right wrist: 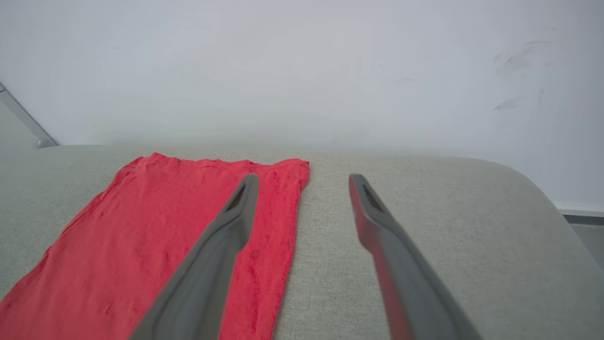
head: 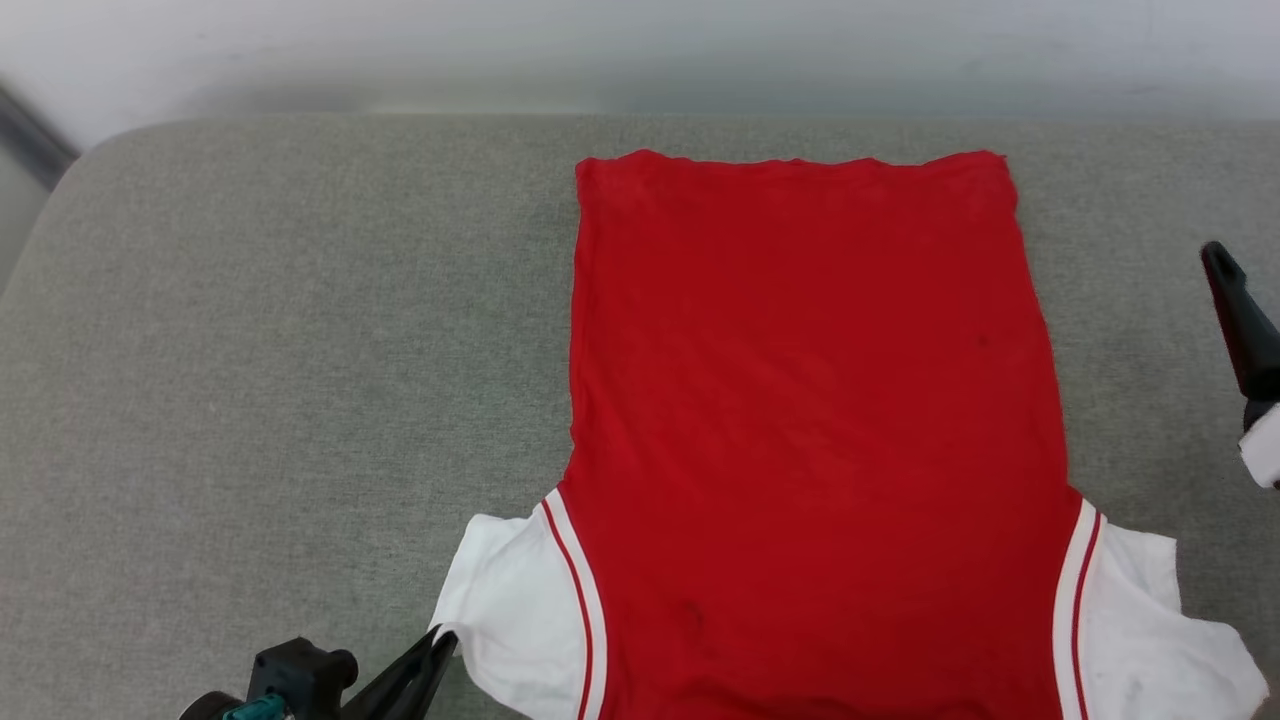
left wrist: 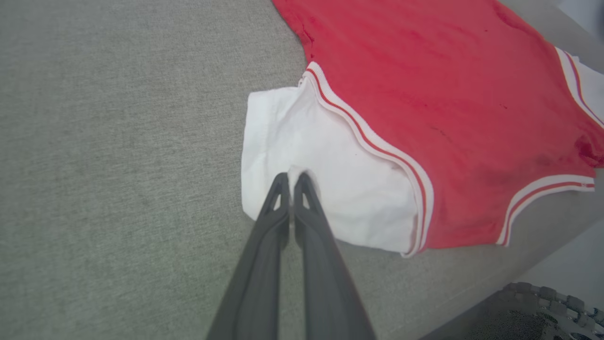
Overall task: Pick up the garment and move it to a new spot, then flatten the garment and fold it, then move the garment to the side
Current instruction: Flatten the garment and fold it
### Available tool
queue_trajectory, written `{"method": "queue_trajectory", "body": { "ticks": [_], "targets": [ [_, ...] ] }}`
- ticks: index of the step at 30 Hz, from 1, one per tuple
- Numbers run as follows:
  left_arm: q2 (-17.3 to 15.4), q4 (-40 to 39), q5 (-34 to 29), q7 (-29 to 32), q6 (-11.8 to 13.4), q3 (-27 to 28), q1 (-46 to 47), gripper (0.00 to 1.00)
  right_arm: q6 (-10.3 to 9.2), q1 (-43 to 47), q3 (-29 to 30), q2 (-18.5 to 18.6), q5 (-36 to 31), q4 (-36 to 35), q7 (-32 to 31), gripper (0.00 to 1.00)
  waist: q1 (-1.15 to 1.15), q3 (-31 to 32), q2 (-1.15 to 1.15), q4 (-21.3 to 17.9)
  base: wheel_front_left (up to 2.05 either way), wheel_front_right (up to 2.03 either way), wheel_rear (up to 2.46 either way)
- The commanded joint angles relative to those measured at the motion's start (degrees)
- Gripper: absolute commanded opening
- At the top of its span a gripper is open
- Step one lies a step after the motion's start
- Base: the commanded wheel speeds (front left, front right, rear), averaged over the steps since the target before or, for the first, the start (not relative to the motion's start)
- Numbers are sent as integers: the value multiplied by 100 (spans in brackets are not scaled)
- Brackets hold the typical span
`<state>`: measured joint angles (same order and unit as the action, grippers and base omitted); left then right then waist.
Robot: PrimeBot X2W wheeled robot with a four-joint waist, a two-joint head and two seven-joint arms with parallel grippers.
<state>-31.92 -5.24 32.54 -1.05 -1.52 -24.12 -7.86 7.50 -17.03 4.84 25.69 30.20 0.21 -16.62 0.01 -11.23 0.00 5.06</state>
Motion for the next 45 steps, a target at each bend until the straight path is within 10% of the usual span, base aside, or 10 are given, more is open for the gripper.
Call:
{"method": "queue_trajectory", "body": {
  "ticks": [1, 23, 39, 40, 42, 45],
  "targets": [
    [28, -58, -40, 20, -27, -29, 121, 0, -2, -262, -87, -53, -135, 146, -60, 100, -1, -196, 0, 169, 0, 0, 0],
    [559, 146, -198, -174, -383, -601, 1267, 0, -2, -4167, -46, 654, -1032, 2575, -4306, 100, -1, -2165, 0, 1662, 0, 0, 0],
    [854, 501, -130, -413, -421, -868, 1444, 0, -2, -3645, 632, 341, -1811, 2335, -5698, 100, -1, -2403, 0, 2160, 0, 0, 0],
    [857, 509, -130, -414, -421, -878, 1449, 0, -2, -3591, 682, 313, -1818, 2301, -5789, 96, -1, -2406, 0, 2160, 0, 0, 0],
    [861, 521, -122, -415, -424, -886, 1470, 0, -2, -3514, 806, 255, -1847, 2170, -5841, 4, -1, -2410, 0, 2153, 0, 0, 0],
    [849, 528, -111, -409, -405, -881, 1484, 0, -2, -3377, 901, 192, -1858, 2016, -5931, 0, -1, -2382, 0, 2112, 0, 0, 0]
  ]
}}
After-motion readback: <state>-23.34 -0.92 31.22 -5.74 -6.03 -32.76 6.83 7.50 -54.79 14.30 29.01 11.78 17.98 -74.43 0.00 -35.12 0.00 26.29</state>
